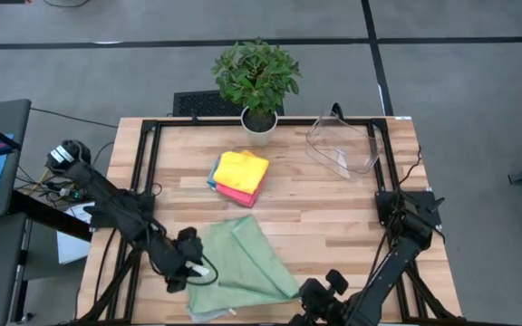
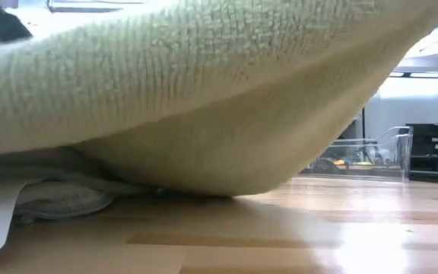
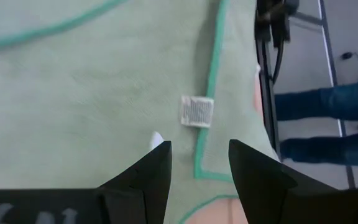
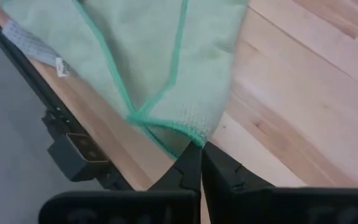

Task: Fold microfiber towels
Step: Fold the light green microfiber towel

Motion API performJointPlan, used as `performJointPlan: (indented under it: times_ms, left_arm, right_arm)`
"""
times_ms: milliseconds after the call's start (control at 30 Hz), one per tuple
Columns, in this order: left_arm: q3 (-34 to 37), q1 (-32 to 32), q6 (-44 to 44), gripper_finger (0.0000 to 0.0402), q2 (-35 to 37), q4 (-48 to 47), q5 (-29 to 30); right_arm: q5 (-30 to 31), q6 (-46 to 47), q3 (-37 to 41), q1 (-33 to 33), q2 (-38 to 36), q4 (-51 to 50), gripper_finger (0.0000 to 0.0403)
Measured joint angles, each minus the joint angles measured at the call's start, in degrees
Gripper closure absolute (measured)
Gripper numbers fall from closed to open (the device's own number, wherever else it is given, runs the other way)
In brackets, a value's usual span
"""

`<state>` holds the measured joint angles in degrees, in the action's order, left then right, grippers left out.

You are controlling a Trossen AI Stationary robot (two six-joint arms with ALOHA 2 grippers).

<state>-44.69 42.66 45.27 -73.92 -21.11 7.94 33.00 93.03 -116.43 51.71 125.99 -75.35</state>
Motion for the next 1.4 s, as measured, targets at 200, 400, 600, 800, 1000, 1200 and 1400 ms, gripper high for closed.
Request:
performJointPlan:
  times_ms: [200,400,600,800,1000,1200,1400]
  left_arm:
    - [0.0,3.3,3.2,0.0249,-7.4,2.1,0.0]
    - [0.0,4.3,6.6,0.0249,-13.7,5.2,-1.5]
    - [0.0,4.5,6.9,0.0249,-16.1,9.1,-4.4]
    - [-0.1,4.5,8.8,0.027,-16.1,13.5,-4.1]
    - [-0.4,4.5,12.4,0.0347,-16.1,14.4,-3.1]
    - [-4.2,4.5,16.4,0.0395,-14.7,12.0,-4.7]
    - [-15.4,4.5,12.5,0.04,-10.8,-2.9,-1.5]
  right_arm:
    - [0.8,-0.5,0.0,-0.2,0.0,0.7,0.0382]
    - [0.9,-0.5,0.0,-0.2,0.0,0.9,0.0374]
    - [1.4,-0.5,0.0,-0.2,0.0,1.0,0.0379]
    - [1.5,-1.1,0.0,-0.2,0.0,1.1,0.0377]
    - [1.5,-1.5,0.0,-0.5,0.0,1.3,0.0373]
    - [1.5,-0.2,-0.1,-1.4,-0.5,0.3,0.0386]
    - [3.5,0.6,-0.1,-2.7,-4.2,-4.2,0.0379]
